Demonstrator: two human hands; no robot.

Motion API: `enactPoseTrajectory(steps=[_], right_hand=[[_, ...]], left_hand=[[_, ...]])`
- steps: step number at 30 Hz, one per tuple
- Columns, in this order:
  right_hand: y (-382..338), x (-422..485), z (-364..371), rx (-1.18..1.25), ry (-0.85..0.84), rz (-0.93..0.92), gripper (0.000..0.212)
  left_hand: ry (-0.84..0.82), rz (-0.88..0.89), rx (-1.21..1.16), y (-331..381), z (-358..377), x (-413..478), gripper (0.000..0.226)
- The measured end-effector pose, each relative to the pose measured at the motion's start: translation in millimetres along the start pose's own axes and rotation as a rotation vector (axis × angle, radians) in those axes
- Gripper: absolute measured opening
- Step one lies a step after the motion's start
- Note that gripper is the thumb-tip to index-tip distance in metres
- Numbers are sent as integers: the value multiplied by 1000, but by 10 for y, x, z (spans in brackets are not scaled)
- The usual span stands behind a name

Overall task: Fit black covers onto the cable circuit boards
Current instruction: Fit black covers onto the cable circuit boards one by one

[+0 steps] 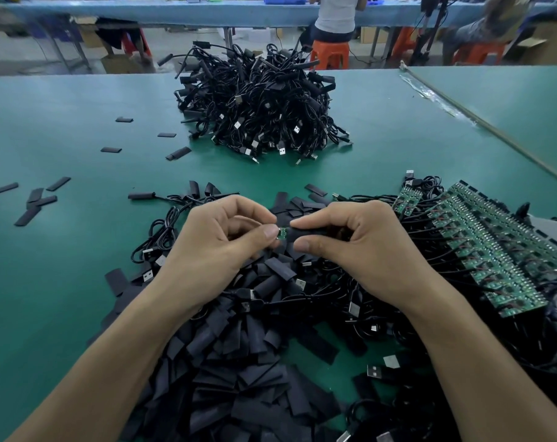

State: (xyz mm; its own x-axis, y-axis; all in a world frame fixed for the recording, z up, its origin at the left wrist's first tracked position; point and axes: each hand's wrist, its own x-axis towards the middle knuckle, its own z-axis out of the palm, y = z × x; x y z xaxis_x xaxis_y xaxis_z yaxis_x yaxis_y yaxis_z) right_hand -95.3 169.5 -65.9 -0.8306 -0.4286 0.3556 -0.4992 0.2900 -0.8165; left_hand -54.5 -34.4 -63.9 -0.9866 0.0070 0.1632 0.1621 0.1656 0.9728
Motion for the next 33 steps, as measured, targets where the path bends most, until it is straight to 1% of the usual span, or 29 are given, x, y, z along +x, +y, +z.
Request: enactPoseTrajectory(steps=[2, 5, 9, 13, 19, 23, 29, 33], right_hand=[[-8, 0, 18, 1, 1, -13, 24], [-11, 1, 42, -9, -4, -32, 23], [-11, 9, 45, -64, 75, -84, 21], [5, 11, 43, -114, 107, -96, 21], [4, 12, 56, -173, 105, -135, 23], [5, 10, 81, -241, 76, -199, 24], [42, 18, 81, -289, 142, -260, 20], [58, 12, 92, -294, 152, -295, 20]], left_hand=[[-20, 5, -9, 18, 5, -11, 10], [-48, -4, 9, 29, 16, -24, 5], [-17, -38, 20, 30, 24, -17, 6], [22, -79, 86, 30, 17, -14, 16], [1, -80, 99, 33, -8, 1, 17], [-41, -92, 122, 18, -14, -1, 18], [-78, -110, 109, 37, -16, -6, 14], [-75, -98, 141, 45, -20, -17, 17]])
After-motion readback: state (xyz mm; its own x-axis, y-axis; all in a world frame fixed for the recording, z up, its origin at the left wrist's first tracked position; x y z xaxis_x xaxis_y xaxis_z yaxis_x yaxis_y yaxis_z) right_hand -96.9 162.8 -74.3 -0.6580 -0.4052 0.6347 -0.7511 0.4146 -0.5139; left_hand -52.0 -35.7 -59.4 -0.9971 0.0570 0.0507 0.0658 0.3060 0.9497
